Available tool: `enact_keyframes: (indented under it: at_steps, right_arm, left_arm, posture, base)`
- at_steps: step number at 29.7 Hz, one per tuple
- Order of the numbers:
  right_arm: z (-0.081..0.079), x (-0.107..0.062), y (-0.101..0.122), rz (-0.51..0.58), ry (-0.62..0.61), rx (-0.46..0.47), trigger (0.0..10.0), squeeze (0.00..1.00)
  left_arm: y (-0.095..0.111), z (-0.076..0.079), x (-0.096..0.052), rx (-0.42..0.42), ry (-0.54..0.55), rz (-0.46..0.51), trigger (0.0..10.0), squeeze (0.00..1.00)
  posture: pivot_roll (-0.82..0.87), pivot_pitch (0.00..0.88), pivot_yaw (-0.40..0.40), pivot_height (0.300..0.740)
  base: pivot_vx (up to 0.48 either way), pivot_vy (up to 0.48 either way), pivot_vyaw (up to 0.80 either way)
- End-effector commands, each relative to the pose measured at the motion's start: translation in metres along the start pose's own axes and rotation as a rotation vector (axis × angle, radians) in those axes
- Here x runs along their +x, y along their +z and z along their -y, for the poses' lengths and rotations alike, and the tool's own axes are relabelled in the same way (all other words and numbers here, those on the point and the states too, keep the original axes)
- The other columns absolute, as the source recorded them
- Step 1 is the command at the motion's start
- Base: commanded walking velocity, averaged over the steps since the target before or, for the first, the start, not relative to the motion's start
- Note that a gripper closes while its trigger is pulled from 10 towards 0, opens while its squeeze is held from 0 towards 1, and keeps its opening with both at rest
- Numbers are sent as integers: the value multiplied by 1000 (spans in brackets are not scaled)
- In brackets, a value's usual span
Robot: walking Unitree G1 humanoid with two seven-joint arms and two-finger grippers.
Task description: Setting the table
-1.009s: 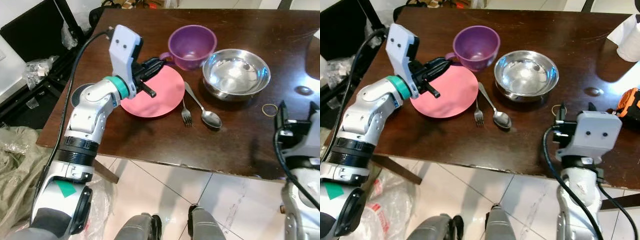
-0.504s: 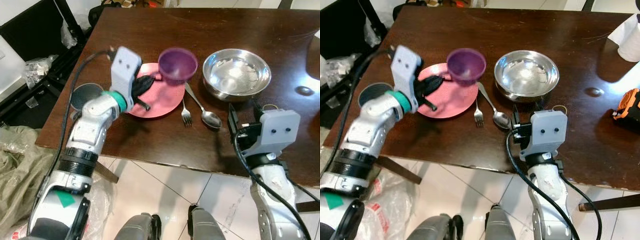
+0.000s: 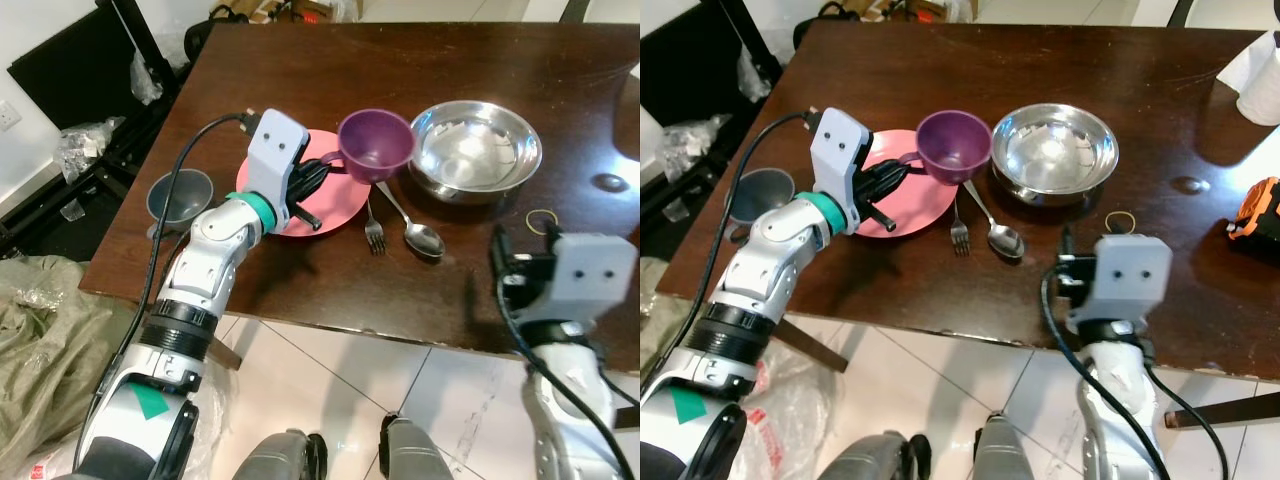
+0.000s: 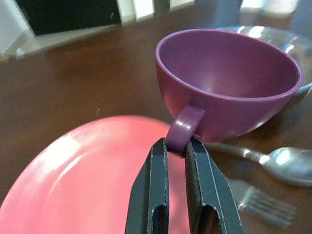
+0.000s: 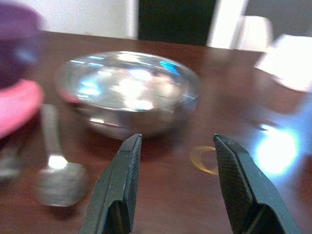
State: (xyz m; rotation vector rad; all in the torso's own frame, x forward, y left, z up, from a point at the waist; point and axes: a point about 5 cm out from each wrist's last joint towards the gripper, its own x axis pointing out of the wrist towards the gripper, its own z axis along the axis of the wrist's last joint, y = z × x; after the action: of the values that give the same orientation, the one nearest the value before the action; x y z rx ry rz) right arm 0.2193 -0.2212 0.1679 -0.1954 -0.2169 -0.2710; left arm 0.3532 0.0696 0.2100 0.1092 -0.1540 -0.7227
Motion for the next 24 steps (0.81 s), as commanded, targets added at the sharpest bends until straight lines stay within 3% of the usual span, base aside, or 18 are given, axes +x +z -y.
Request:
enact_keyframes:
  at_steps: [1,4,7,11,12,14,15,16,18,20,21,24]
  right_arm:
    - [6,-3,2,13,-35,-10,10000,0]
    - [17,-4,-1,-4,-101,-39,10000,0]
    - [47,-8,-4,-26,-266,-101,10000,0]
    - [47,-8,-4,-26,-266,-101,10000,0]
    - [49,-8,-1,-14,-272,-111,10000,0]
    - [49,-8,-1,-14,-272,-111,10000,0]
    - [50,-10,2,-4,-279,-127,10000,0]
    - [50,-10,2,-4,-279,-127,10000,0]
    - [55,-16,4,0,-303,-161,10000,0]
    - [55,-16,4,0,-303,-161,10000,0]
    - [61,-20,6,5,-329,-187,10000,0]
    - [67,-23,10,18,-358,-195,10000,0]
  left_arm:
    - [2,6,-1,-20,-33,26,10000,0]
    - [10,17,2,-62,-80,71,10000,0]
    - [28,63,24,-118,-214,158,10000,0]
    - [28,63,24,-118,-214,158,10000,0]
    - [27,77,34,-97,-230,148,10000,0]
    - [27,77,34,-97,-230,148,10000,0]
    - [24,97,47,-88,-257,130,10000,0]
    - [24,97,47,-88,-257,130,10000,0]
    - [17,127,59,-73,-320,94,10000,0]
    - [17,127,59,-73,-320,94,10000,0]
    - [12,138,59,-72,-352,73,10000,0]
    - [5,147,57,-58,-384,54,10000,0]
  posture:
    - [-109,50,177,740]
    - [-110,50,175,740]
    - [-111,60,174,740]
    - [-111,60,174,740]
    - [-113,69,180,740]
    - [-113,69,180,740]
    - [-135,79,195,740]
    - [-135,79,195,740]
    - [-141,81,199,740]
    - [-141,81,199,740]
    - [-148,90,207,740]
    - [-155,95,212,740]
  base:
    - [0,0,0]
    - [0,0,0]
    - [0,0,0]
    - [0,0,0]
    - [0,0,0]
    - [0,0,0]
    - [0,0,0]
    - [0,0,0]
    - [0,0,0]
    - [0,0,0]
    - [0,0,0]
    - [0,0,0]
